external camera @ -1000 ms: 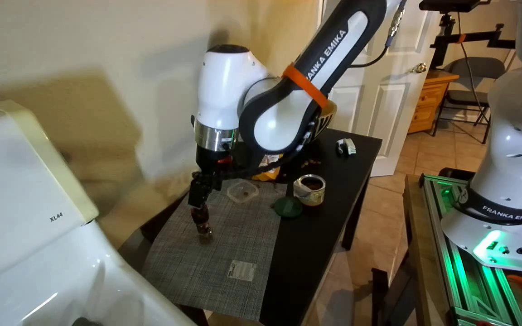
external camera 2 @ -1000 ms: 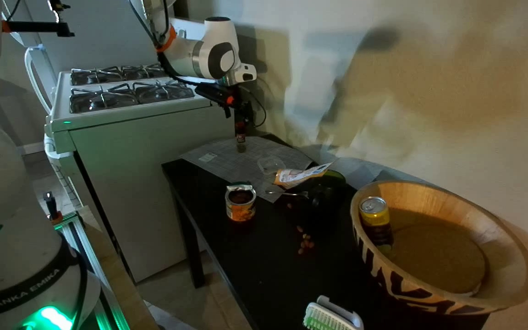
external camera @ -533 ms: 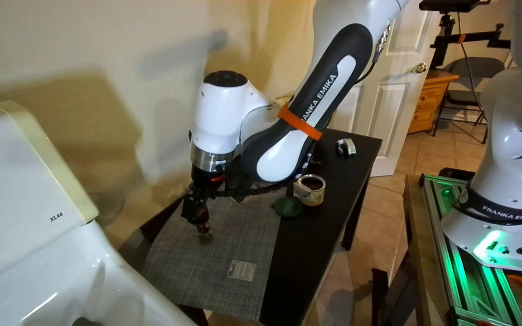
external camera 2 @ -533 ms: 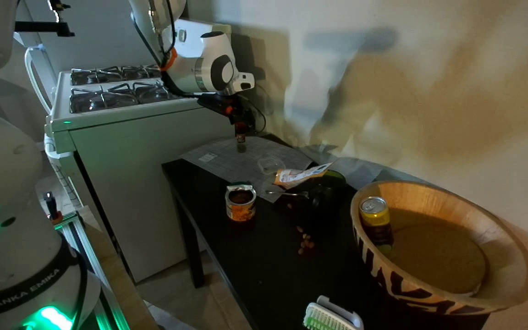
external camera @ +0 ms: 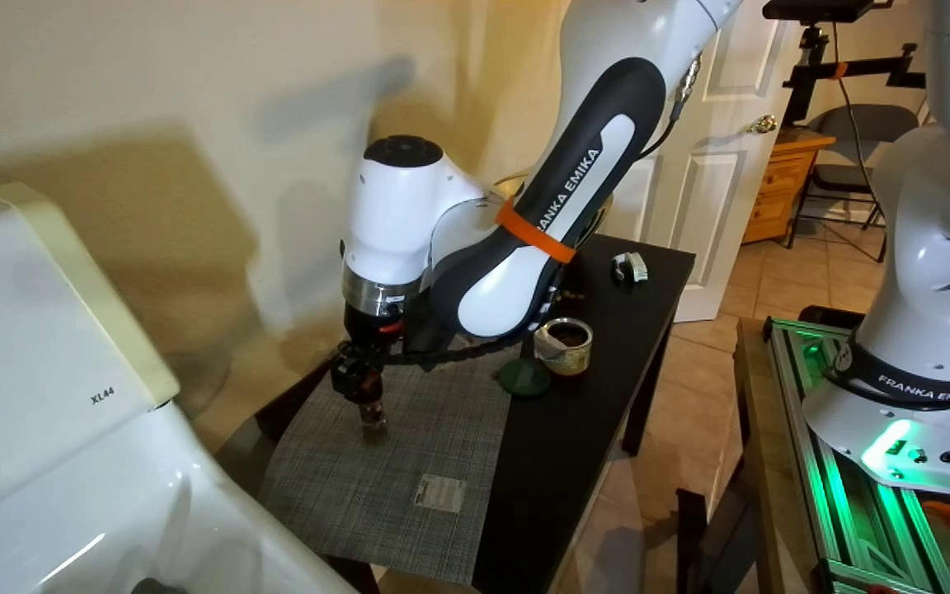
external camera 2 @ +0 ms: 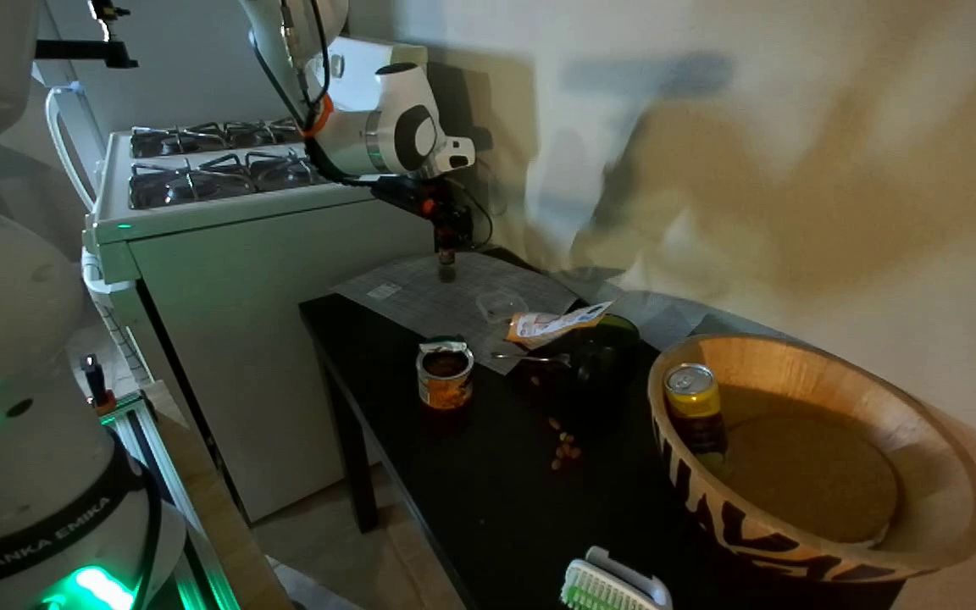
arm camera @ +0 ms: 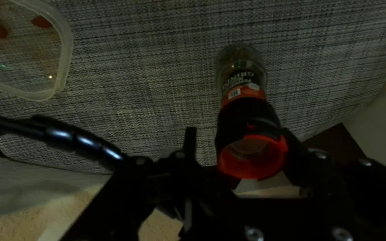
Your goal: Put the bottle in the brown bowl
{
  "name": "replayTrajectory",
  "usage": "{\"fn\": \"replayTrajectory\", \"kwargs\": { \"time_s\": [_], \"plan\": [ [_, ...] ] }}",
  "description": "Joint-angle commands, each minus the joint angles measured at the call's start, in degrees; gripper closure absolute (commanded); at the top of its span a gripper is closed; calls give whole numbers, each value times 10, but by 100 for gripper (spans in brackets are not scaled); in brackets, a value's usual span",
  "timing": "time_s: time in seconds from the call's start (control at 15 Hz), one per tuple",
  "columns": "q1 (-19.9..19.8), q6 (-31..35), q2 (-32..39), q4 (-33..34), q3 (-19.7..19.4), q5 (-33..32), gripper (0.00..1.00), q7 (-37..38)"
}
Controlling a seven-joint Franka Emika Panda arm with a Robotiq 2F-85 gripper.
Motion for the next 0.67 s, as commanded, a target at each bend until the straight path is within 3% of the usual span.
{"fn": "replayTrajectory", "kwargs": {
  "time_s": [0.0, 0.13, 0.27, 0.4, 0.6],
  "plan": [
    [10, -6, 17, 13, -5, -1, 71, 17],
    [12, -13, 10, 13, -5, 0, 79, 18],
    [-1, -45, -22, 8, 12, 13, 79, -1],
    [-2, -90, -71, 2, 6, 3, 79, 0],
    [-4, -216, -137, 18, -26, -59, 79, 45]
  ]
}}
